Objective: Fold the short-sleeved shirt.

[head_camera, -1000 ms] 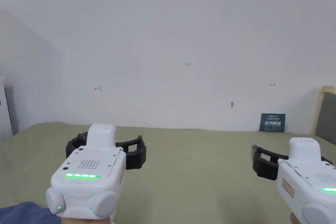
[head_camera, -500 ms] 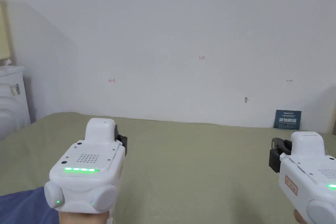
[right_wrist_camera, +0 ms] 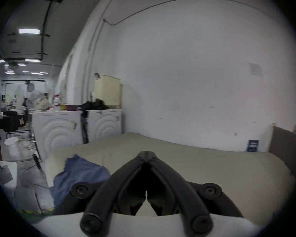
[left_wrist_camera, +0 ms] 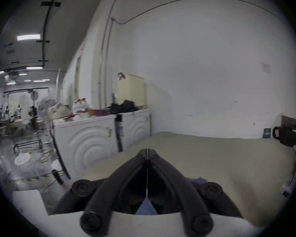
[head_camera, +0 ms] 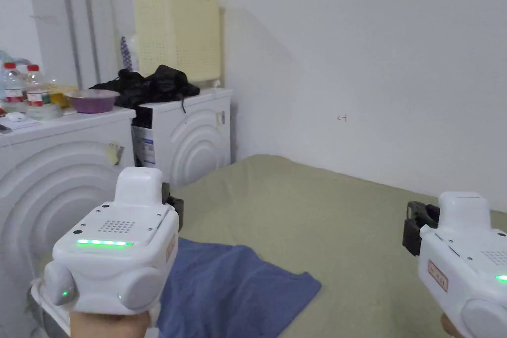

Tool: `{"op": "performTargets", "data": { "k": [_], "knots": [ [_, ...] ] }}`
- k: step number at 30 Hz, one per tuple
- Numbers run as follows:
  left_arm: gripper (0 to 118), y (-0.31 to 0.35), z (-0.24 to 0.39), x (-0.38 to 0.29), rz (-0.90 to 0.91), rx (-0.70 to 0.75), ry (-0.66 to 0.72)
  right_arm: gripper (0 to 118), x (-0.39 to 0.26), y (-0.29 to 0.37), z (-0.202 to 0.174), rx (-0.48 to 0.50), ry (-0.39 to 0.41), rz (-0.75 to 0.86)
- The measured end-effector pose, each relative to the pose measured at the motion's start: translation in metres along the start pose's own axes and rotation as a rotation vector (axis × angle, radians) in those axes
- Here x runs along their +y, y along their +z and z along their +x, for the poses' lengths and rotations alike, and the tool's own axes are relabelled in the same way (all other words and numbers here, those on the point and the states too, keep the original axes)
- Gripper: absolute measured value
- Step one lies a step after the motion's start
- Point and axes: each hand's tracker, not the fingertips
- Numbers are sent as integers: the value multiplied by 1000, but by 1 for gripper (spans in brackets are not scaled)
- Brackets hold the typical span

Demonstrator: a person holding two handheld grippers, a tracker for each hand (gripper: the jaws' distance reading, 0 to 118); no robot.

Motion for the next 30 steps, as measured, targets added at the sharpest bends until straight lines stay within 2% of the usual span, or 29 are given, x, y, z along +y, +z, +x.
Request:
{"op": "performTargets", "data": {
  "k": [6,10,13,18,22,25,26,27,28,29,30],
  "knots": [
    [0,1,-23,-15,-52,44,-24,0,-14,-17,-24,61,35,-11],
    [0,-22,-16,-20,-107,10,-13,0,-16,-19,-16,59,46,-36],
    [0,-56,3,-10,-182,-75,-52,0,-17,-18,0,34,68,-42],
    [0,-151,44,3,-570,-244,-143,0,-27,-23,37,-31,82,-66],
    [0,-230,86,-17,-931,-402,-234,0,-42,-31,68,-79,109,-125],
    [4,-268,111,-47,-1068,-464,-262,0,-59,-39,87,-111,113,-170],
    [19,-280,117,-59,-1089,-469,-249,0,-65,-41,93,-116,106,-187],
    [54,-291,121,-71,-1113,-468,-231,0,-72,-44,98,-121,101,-204],
    [106,-298,123,-83,-1138,-462,-211,0,-78,-47,102,-126,97,-221],
    [118,-308,127,-96,-1175,-464,-192,0,-84,-49,106,-128,92,-241],
    [115,-314,128,-109,-1198,-453,-194,0,-90,-52,109,-127,85,-258]
  ]
}}
